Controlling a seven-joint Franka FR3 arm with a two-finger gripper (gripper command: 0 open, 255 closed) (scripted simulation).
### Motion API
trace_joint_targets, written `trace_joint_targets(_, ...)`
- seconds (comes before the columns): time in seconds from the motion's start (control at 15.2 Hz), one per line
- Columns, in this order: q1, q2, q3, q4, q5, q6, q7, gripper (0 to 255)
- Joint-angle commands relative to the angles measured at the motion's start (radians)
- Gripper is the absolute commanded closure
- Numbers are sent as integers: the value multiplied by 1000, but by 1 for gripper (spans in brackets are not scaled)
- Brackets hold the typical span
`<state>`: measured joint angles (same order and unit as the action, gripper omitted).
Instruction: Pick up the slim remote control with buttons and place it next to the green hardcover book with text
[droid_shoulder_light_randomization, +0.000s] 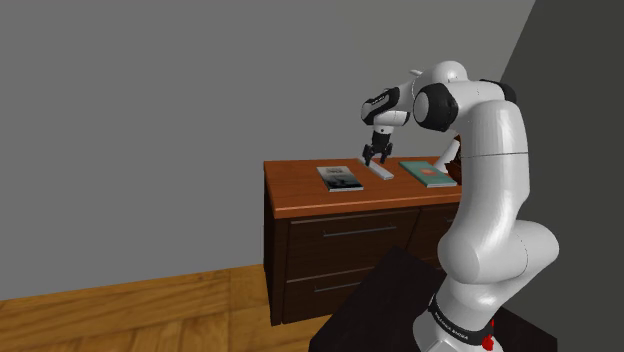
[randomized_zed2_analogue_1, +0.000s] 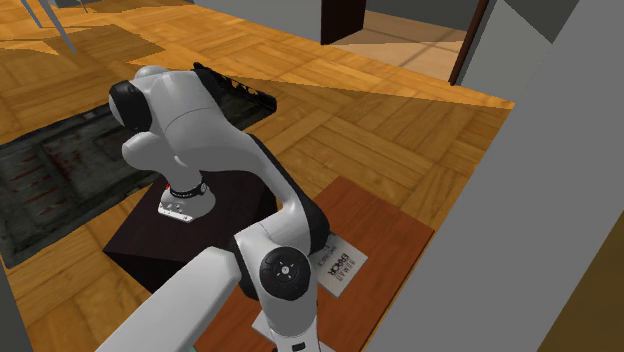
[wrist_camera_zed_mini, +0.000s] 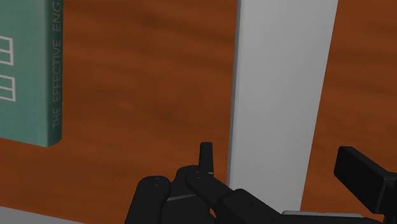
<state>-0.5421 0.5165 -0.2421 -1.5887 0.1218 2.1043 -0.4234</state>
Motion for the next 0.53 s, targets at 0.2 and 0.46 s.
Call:
trace_joint_targets(0.2, 1, -14, -2, 13, -4, -27, 3, 0)
trace_joint_targets(0.46, 4, -47, -7, 58, -14, -104, 9, 0)
